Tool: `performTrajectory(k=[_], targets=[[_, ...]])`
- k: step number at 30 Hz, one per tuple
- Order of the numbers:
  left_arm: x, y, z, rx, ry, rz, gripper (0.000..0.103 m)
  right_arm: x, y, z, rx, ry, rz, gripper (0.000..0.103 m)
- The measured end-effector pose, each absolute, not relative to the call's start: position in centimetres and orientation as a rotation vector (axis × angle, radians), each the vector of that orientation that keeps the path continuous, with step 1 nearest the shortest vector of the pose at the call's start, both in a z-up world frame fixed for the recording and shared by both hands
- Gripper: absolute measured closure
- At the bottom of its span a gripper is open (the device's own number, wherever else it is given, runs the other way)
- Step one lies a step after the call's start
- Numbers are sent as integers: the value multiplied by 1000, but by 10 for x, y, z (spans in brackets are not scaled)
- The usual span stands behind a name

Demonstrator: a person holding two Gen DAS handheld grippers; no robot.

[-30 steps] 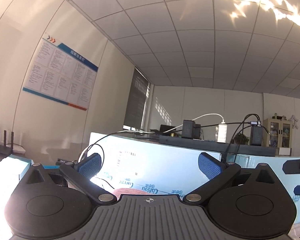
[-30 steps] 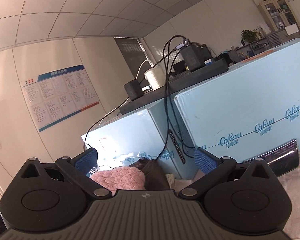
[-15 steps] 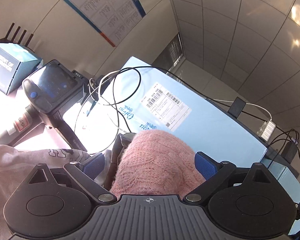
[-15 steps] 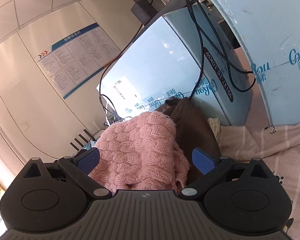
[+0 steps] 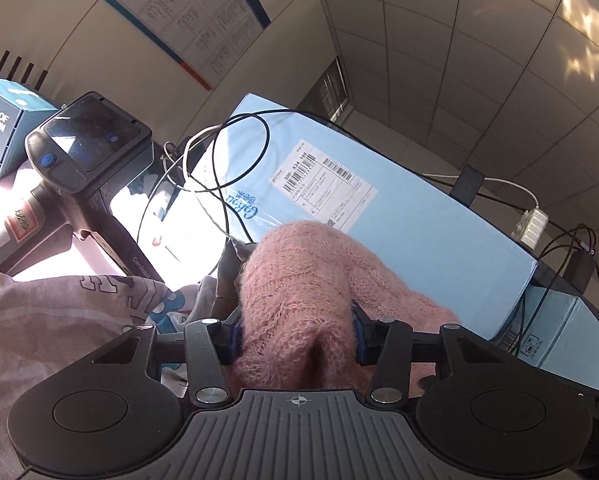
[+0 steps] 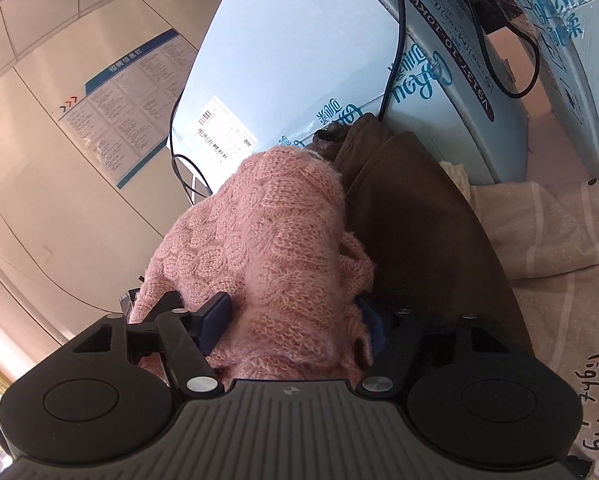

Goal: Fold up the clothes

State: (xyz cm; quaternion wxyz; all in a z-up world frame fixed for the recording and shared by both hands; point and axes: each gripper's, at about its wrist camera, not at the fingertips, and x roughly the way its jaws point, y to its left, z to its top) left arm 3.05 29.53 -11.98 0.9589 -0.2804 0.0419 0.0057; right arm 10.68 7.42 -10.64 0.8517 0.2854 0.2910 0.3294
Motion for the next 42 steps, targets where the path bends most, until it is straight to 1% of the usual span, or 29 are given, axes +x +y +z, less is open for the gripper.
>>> performTrajectory(k=[1,2,5,7,13,19,23,35,42], targets=[[29,294,-120,-559,82,9,63,105,75,-107,600,613,696,54],[29,293,-119,-555,80,2,64,104,75,-106,600,612,698,60],[22,291,-117,-530,50,-11,67,93,73,-101,605,589,712,69],[12,292,-114,-529,5,-41,67,82,68,-94,608,574,740,71],[-21,278,-102,-458,-67,-97,68,46,45,-73,621,536,824,71],[-58,240,-99,-368,-56,-137,68,11,6,-59,630,519,846,71],[-80,215,-96,-359,-42,-183,68,-16,-28,-54,602,513,827,71],[-94,94,-95,-314,76,-359,67,-79,-162,-54,584,436,632,71],[-96,20,-101,-277,172,-481,67,-106,-245,-71,596,438,497,71]])
